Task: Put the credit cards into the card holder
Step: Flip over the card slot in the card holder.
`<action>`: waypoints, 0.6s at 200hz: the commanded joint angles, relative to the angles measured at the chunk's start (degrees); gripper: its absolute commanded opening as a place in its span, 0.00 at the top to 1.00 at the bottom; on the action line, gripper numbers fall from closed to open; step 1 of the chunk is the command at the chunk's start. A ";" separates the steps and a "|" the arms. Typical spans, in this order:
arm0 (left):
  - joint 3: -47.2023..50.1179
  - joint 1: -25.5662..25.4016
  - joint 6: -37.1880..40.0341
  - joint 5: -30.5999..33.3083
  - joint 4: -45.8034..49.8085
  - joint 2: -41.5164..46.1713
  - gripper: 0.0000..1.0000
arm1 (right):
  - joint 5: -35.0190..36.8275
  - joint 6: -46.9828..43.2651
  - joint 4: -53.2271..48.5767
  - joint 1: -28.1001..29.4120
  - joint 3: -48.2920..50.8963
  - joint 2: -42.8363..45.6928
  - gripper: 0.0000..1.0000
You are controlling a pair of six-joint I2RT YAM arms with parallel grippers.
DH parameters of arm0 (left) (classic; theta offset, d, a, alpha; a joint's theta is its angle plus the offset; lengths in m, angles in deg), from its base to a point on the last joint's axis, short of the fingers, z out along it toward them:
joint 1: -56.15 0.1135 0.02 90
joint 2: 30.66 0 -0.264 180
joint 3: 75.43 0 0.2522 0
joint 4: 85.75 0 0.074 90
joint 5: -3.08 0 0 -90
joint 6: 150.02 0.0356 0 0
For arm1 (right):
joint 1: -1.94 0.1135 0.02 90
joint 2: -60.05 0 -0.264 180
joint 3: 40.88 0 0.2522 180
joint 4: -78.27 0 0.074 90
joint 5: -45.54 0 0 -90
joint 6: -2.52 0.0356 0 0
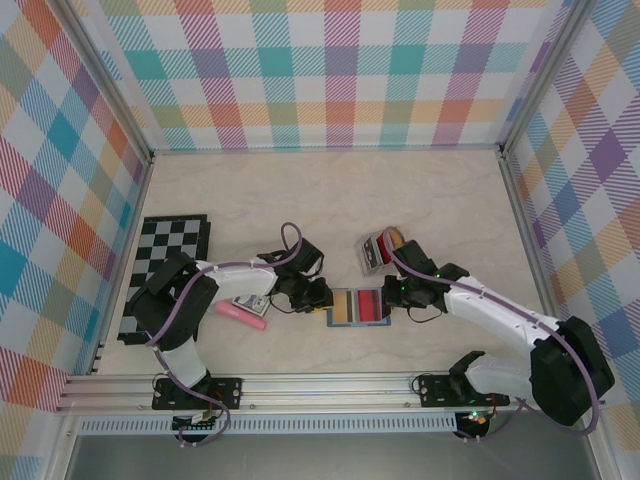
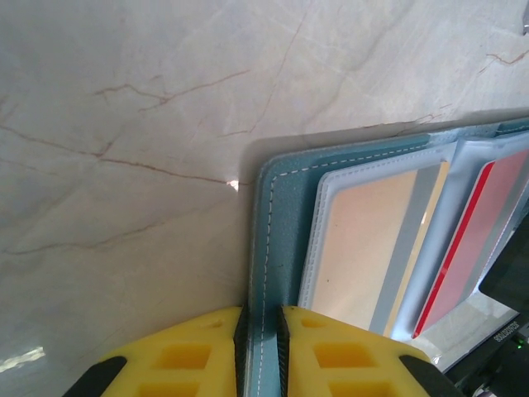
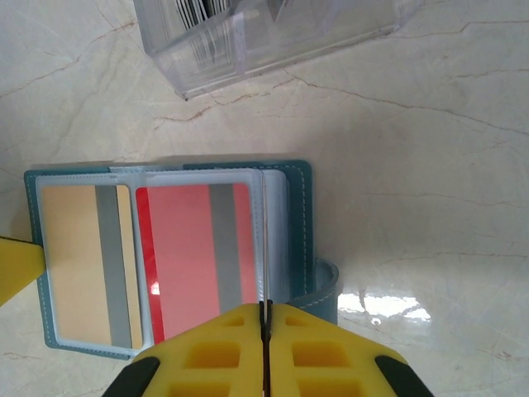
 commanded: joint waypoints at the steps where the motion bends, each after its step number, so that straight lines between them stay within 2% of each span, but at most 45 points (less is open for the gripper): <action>1: -0.86 -1.13 0.66 -0.24 -0.32 -1.61 0.81 | -0.15 -0.41 1.93 0.27 0.35 -1.11 0.92; 34: -0.95 -1.16 0.90 -0.35 -0.14 -1.71 0.81 | 0.80 -0.73 1.24 0.22 0.32 -2.79 0.92; 84: -0.88 -1.14 0.91 -0.09 0.21 -1.61 0.82 | 1.05 -1.62 -0.28 0.22 -0.60 1.59 0.92; 120: -1.08 -1.13 1.04 -0.09 0.38 -1.61 0.82 | 1.96 -2.02 -0.25 0.23 -0.42 0.21 0.92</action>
